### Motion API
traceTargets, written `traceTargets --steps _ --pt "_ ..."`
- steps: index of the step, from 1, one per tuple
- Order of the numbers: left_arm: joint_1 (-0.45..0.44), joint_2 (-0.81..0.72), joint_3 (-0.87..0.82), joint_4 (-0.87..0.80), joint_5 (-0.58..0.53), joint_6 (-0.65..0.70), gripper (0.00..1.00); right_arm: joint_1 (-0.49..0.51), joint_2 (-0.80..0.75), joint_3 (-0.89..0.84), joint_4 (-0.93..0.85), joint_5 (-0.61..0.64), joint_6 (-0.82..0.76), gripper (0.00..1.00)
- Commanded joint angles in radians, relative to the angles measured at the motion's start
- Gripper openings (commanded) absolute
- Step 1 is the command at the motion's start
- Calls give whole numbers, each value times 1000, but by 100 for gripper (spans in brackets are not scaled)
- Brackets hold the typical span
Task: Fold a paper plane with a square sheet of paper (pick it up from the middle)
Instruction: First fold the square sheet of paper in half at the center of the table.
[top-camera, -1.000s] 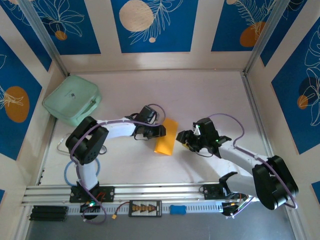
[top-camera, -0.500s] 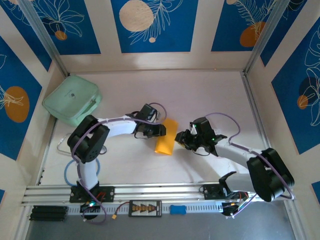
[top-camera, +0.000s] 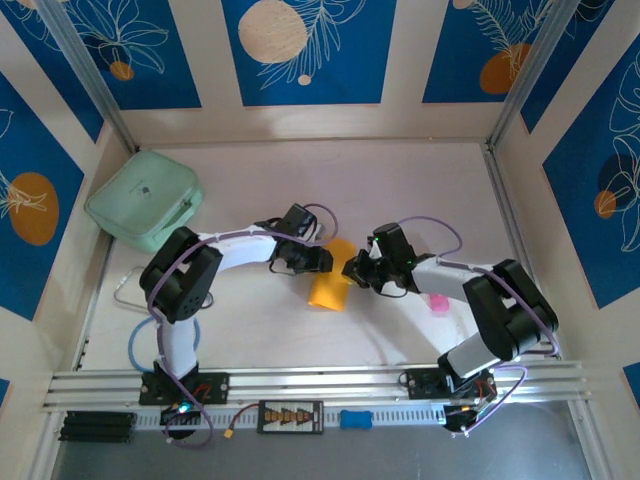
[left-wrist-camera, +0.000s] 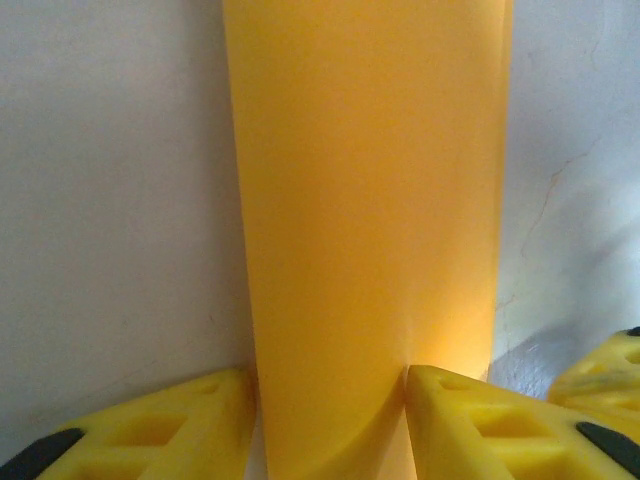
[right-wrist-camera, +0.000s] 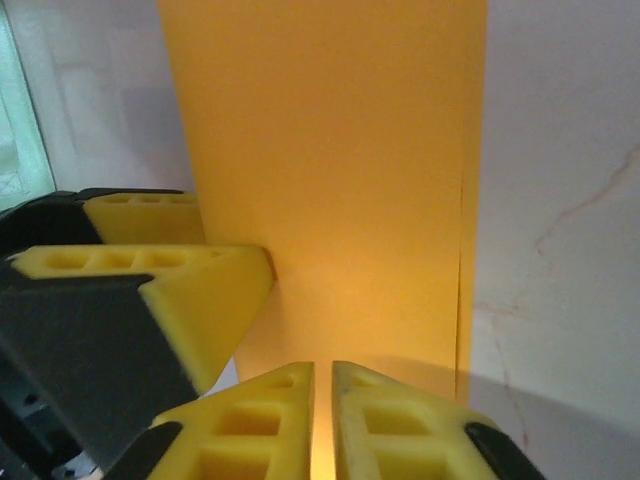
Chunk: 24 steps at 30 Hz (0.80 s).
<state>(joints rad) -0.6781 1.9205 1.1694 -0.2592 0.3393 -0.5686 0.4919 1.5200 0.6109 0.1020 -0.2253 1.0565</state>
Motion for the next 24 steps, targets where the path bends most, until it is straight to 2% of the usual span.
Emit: traceTargets --steps 1,9,11,15,21,24 --pt "6 30 13 -49 -8 31 46 10 31 25 -11 -16 0 13" --pt "5 19 1 -39 10 18 47 2 116 25 -51 -23 -49 11" --pt "5 0 -10 -30 16 8 50 -6 134 40 -113 -20 -105 8" --pt "5 -48 -39 -4 16 -16 58 -36 151 55 -209 -12 -216 8" --pt "8 -77 -57 36 50 -55 62 -78 172 121 -294 -103 -400 8" --pt "8 -67 -61 70 93 -76 61 -99 211 150 -299 -159 -441 6"
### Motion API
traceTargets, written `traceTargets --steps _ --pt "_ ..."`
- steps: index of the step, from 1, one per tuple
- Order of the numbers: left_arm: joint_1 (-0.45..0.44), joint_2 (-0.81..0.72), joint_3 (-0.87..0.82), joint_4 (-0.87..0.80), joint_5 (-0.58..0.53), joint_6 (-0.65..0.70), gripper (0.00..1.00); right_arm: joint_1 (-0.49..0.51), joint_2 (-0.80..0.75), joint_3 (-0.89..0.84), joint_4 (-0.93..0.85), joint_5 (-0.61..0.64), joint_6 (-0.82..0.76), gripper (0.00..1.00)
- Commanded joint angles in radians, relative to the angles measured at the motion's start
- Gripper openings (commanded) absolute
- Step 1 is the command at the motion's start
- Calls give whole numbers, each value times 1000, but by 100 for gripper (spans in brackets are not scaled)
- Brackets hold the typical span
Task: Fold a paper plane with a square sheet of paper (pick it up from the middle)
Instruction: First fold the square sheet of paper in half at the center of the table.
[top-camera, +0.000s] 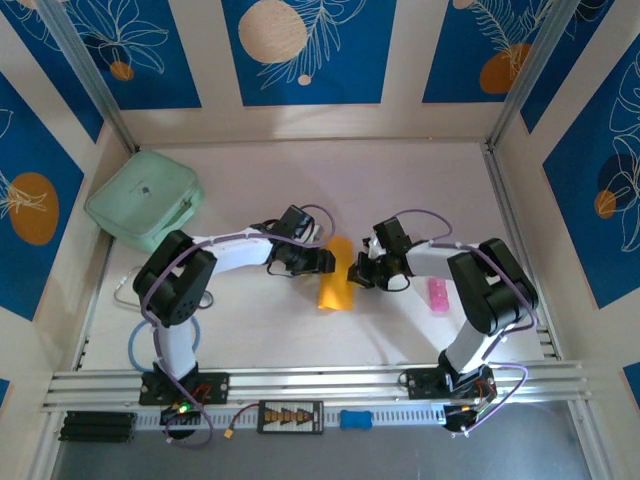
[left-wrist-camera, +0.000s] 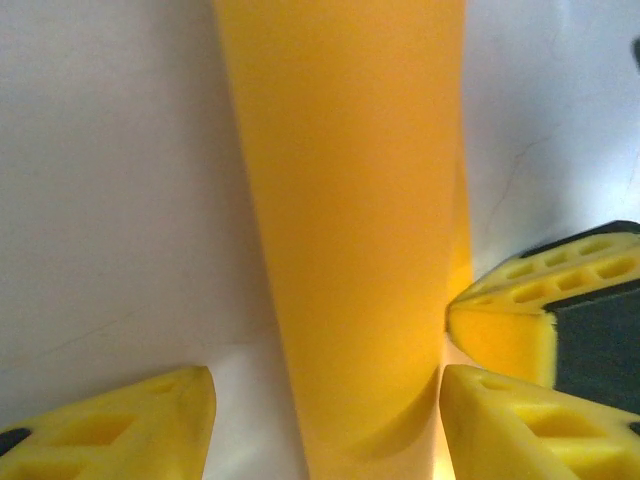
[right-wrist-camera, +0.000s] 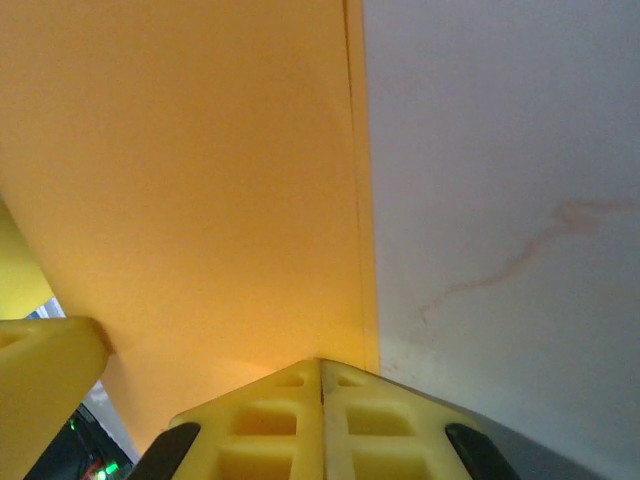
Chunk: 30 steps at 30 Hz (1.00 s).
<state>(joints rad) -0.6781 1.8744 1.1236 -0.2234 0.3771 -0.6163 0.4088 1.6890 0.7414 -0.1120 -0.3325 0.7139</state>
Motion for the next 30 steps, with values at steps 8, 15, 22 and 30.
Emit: traceTargets --steps 8,15,22,30 --pt "10 -5 -55 146 141 -119 52 -24 69 26 -90 -31 -50 6" --pt "11 14 -51 113 110 -120 50 -36 41 -17 -40 -42 -5 7" --pt "13 2 -51 61 19 -105 51 -36 36 -27 -26 -51 7 7" --pt "14 -15 -52 37 -34 -92 46 -33 34 -29 -23 -54 16 7"
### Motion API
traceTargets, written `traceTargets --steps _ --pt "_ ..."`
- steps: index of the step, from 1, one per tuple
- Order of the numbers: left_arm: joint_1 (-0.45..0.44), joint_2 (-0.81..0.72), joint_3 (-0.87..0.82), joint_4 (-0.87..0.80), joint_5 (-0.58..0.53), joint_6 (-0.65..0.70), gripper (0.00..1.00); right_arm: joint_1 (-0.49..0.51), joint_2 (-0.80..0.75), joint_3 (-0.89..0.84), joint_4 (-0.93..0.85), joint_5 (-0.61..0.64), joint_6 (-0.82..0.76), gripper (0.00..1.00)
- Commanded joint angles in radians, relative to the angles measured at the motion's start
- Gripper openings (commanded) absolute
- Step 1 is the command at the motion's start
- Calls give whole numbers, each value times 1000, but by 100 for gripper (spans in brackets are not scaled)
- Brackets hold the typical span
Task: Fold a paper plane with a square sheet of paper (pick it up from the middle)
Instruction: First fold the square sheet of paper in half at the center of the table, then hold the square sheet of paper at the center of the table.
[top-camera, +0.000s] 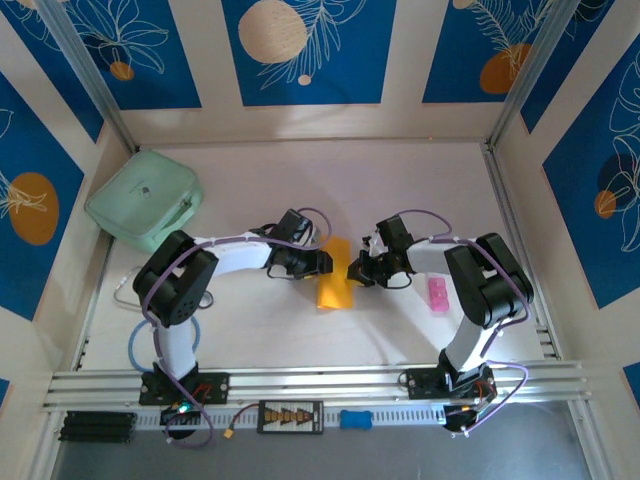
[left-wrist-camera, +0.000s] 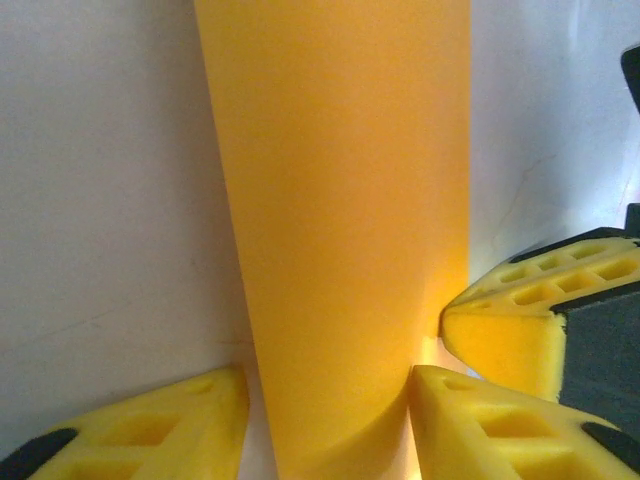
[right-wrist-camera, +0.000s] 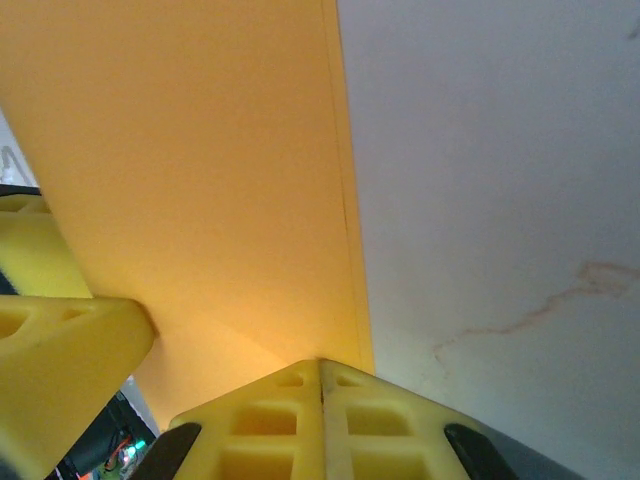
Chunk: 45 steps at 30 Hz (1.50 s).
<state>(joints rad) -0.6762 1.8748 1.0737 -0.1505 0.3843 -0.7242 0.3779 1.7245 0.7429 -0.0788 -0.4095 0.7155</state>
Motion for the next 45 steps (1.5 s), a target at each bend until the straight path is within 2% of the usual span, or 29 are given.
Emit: traceTargets --steps 1,6,11,17,24,33,45 --pt "11 -16 -3 -33 -39 18 45 -3 -4 -31 -56 22 15 7" --pt "12 8 13 -46 -20 28 40 0 -29 -32 -28 3 30 8" --pt "12 24 28 -97 -36 57 39 -25 -105 -1 -9 -57 40 14" --pt "11 36 46 -147 -61 77 39 -109 -315 -20 -91 27 62 21" --pt "11 55 56 -142 -53 50 39 -145 -488 -102 -164 99 88 21" --pt "11 83 87 -199 -98 37 42 -141 -534 -158 -171 92 101 21" --pt "11 146 156 -315 -135 75 43 -115 -540 -146 -194 108 93 21"
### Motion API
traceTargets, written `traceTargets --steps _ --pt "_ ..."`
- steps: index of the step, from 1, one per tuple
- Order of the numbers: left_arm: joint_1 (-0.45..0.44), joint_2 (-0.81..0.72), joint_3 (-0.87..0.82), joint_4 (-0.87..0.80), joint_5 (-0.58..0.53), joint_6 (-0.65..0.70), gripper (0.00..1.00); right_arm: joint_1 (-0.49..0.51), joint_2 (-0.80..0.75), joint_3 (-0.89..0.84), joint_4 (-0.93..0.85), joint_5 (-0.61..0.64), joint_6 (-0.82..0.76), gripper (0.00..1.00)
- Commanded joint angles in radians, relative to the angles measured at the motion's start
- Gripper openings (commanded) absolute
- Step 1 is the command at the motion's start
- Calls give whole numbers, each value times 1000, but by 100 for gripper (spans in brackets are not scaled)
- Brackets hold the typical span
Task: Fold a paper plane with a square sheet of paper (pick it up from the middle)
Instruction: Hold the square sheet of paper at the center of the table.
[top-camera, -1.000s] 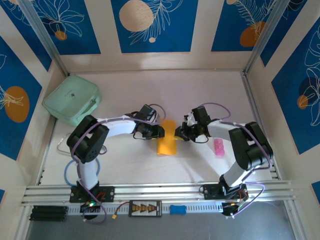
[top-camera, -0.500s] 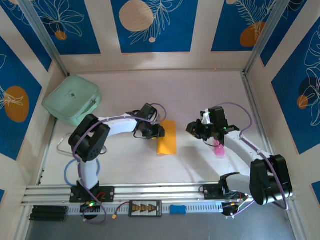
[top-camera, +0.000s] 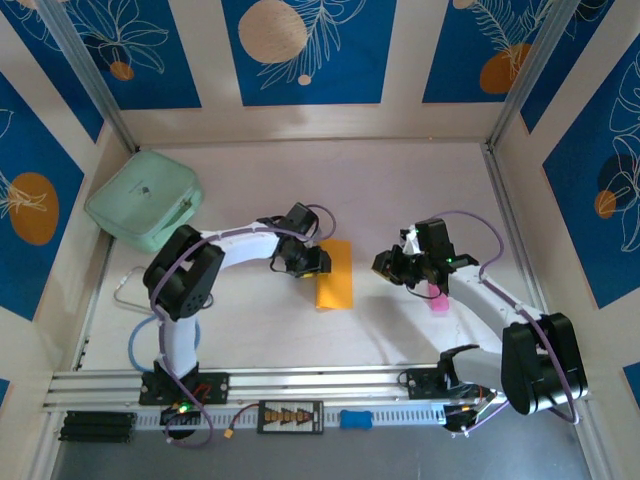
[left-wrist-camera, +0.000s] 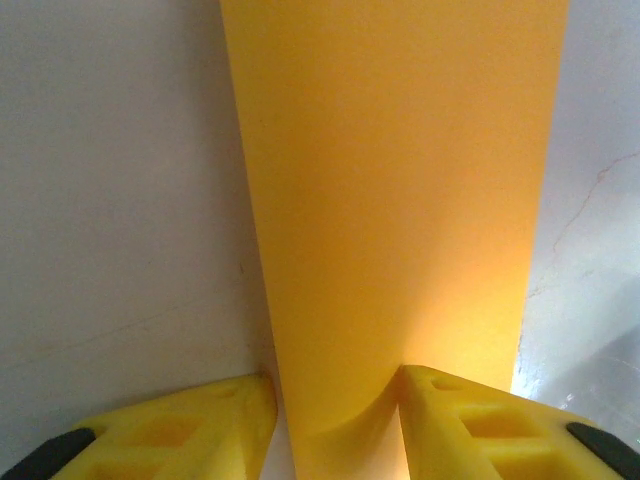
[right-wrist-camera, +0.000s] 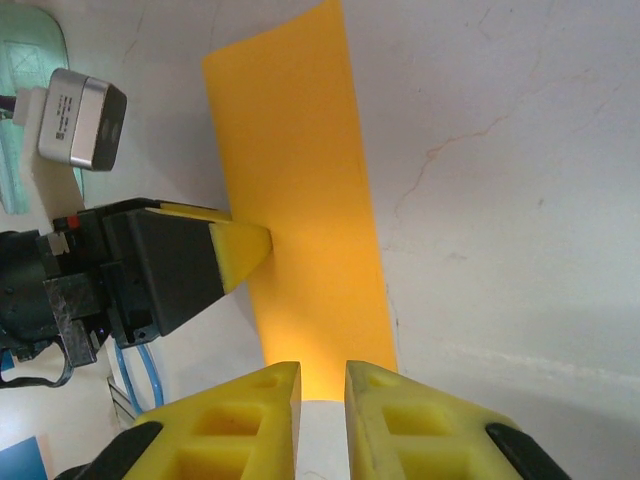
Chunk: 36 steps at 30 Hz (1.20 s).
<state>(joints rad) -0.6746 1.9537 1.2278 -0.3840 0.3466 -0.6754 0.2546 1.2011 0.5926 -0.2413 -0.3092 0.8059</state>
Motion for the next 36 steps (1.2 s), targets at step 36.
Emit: traceTargets --steps 36 --pt "-12 136 91 -180 -175 34 48 30 3 -3 -12 10 5 21"
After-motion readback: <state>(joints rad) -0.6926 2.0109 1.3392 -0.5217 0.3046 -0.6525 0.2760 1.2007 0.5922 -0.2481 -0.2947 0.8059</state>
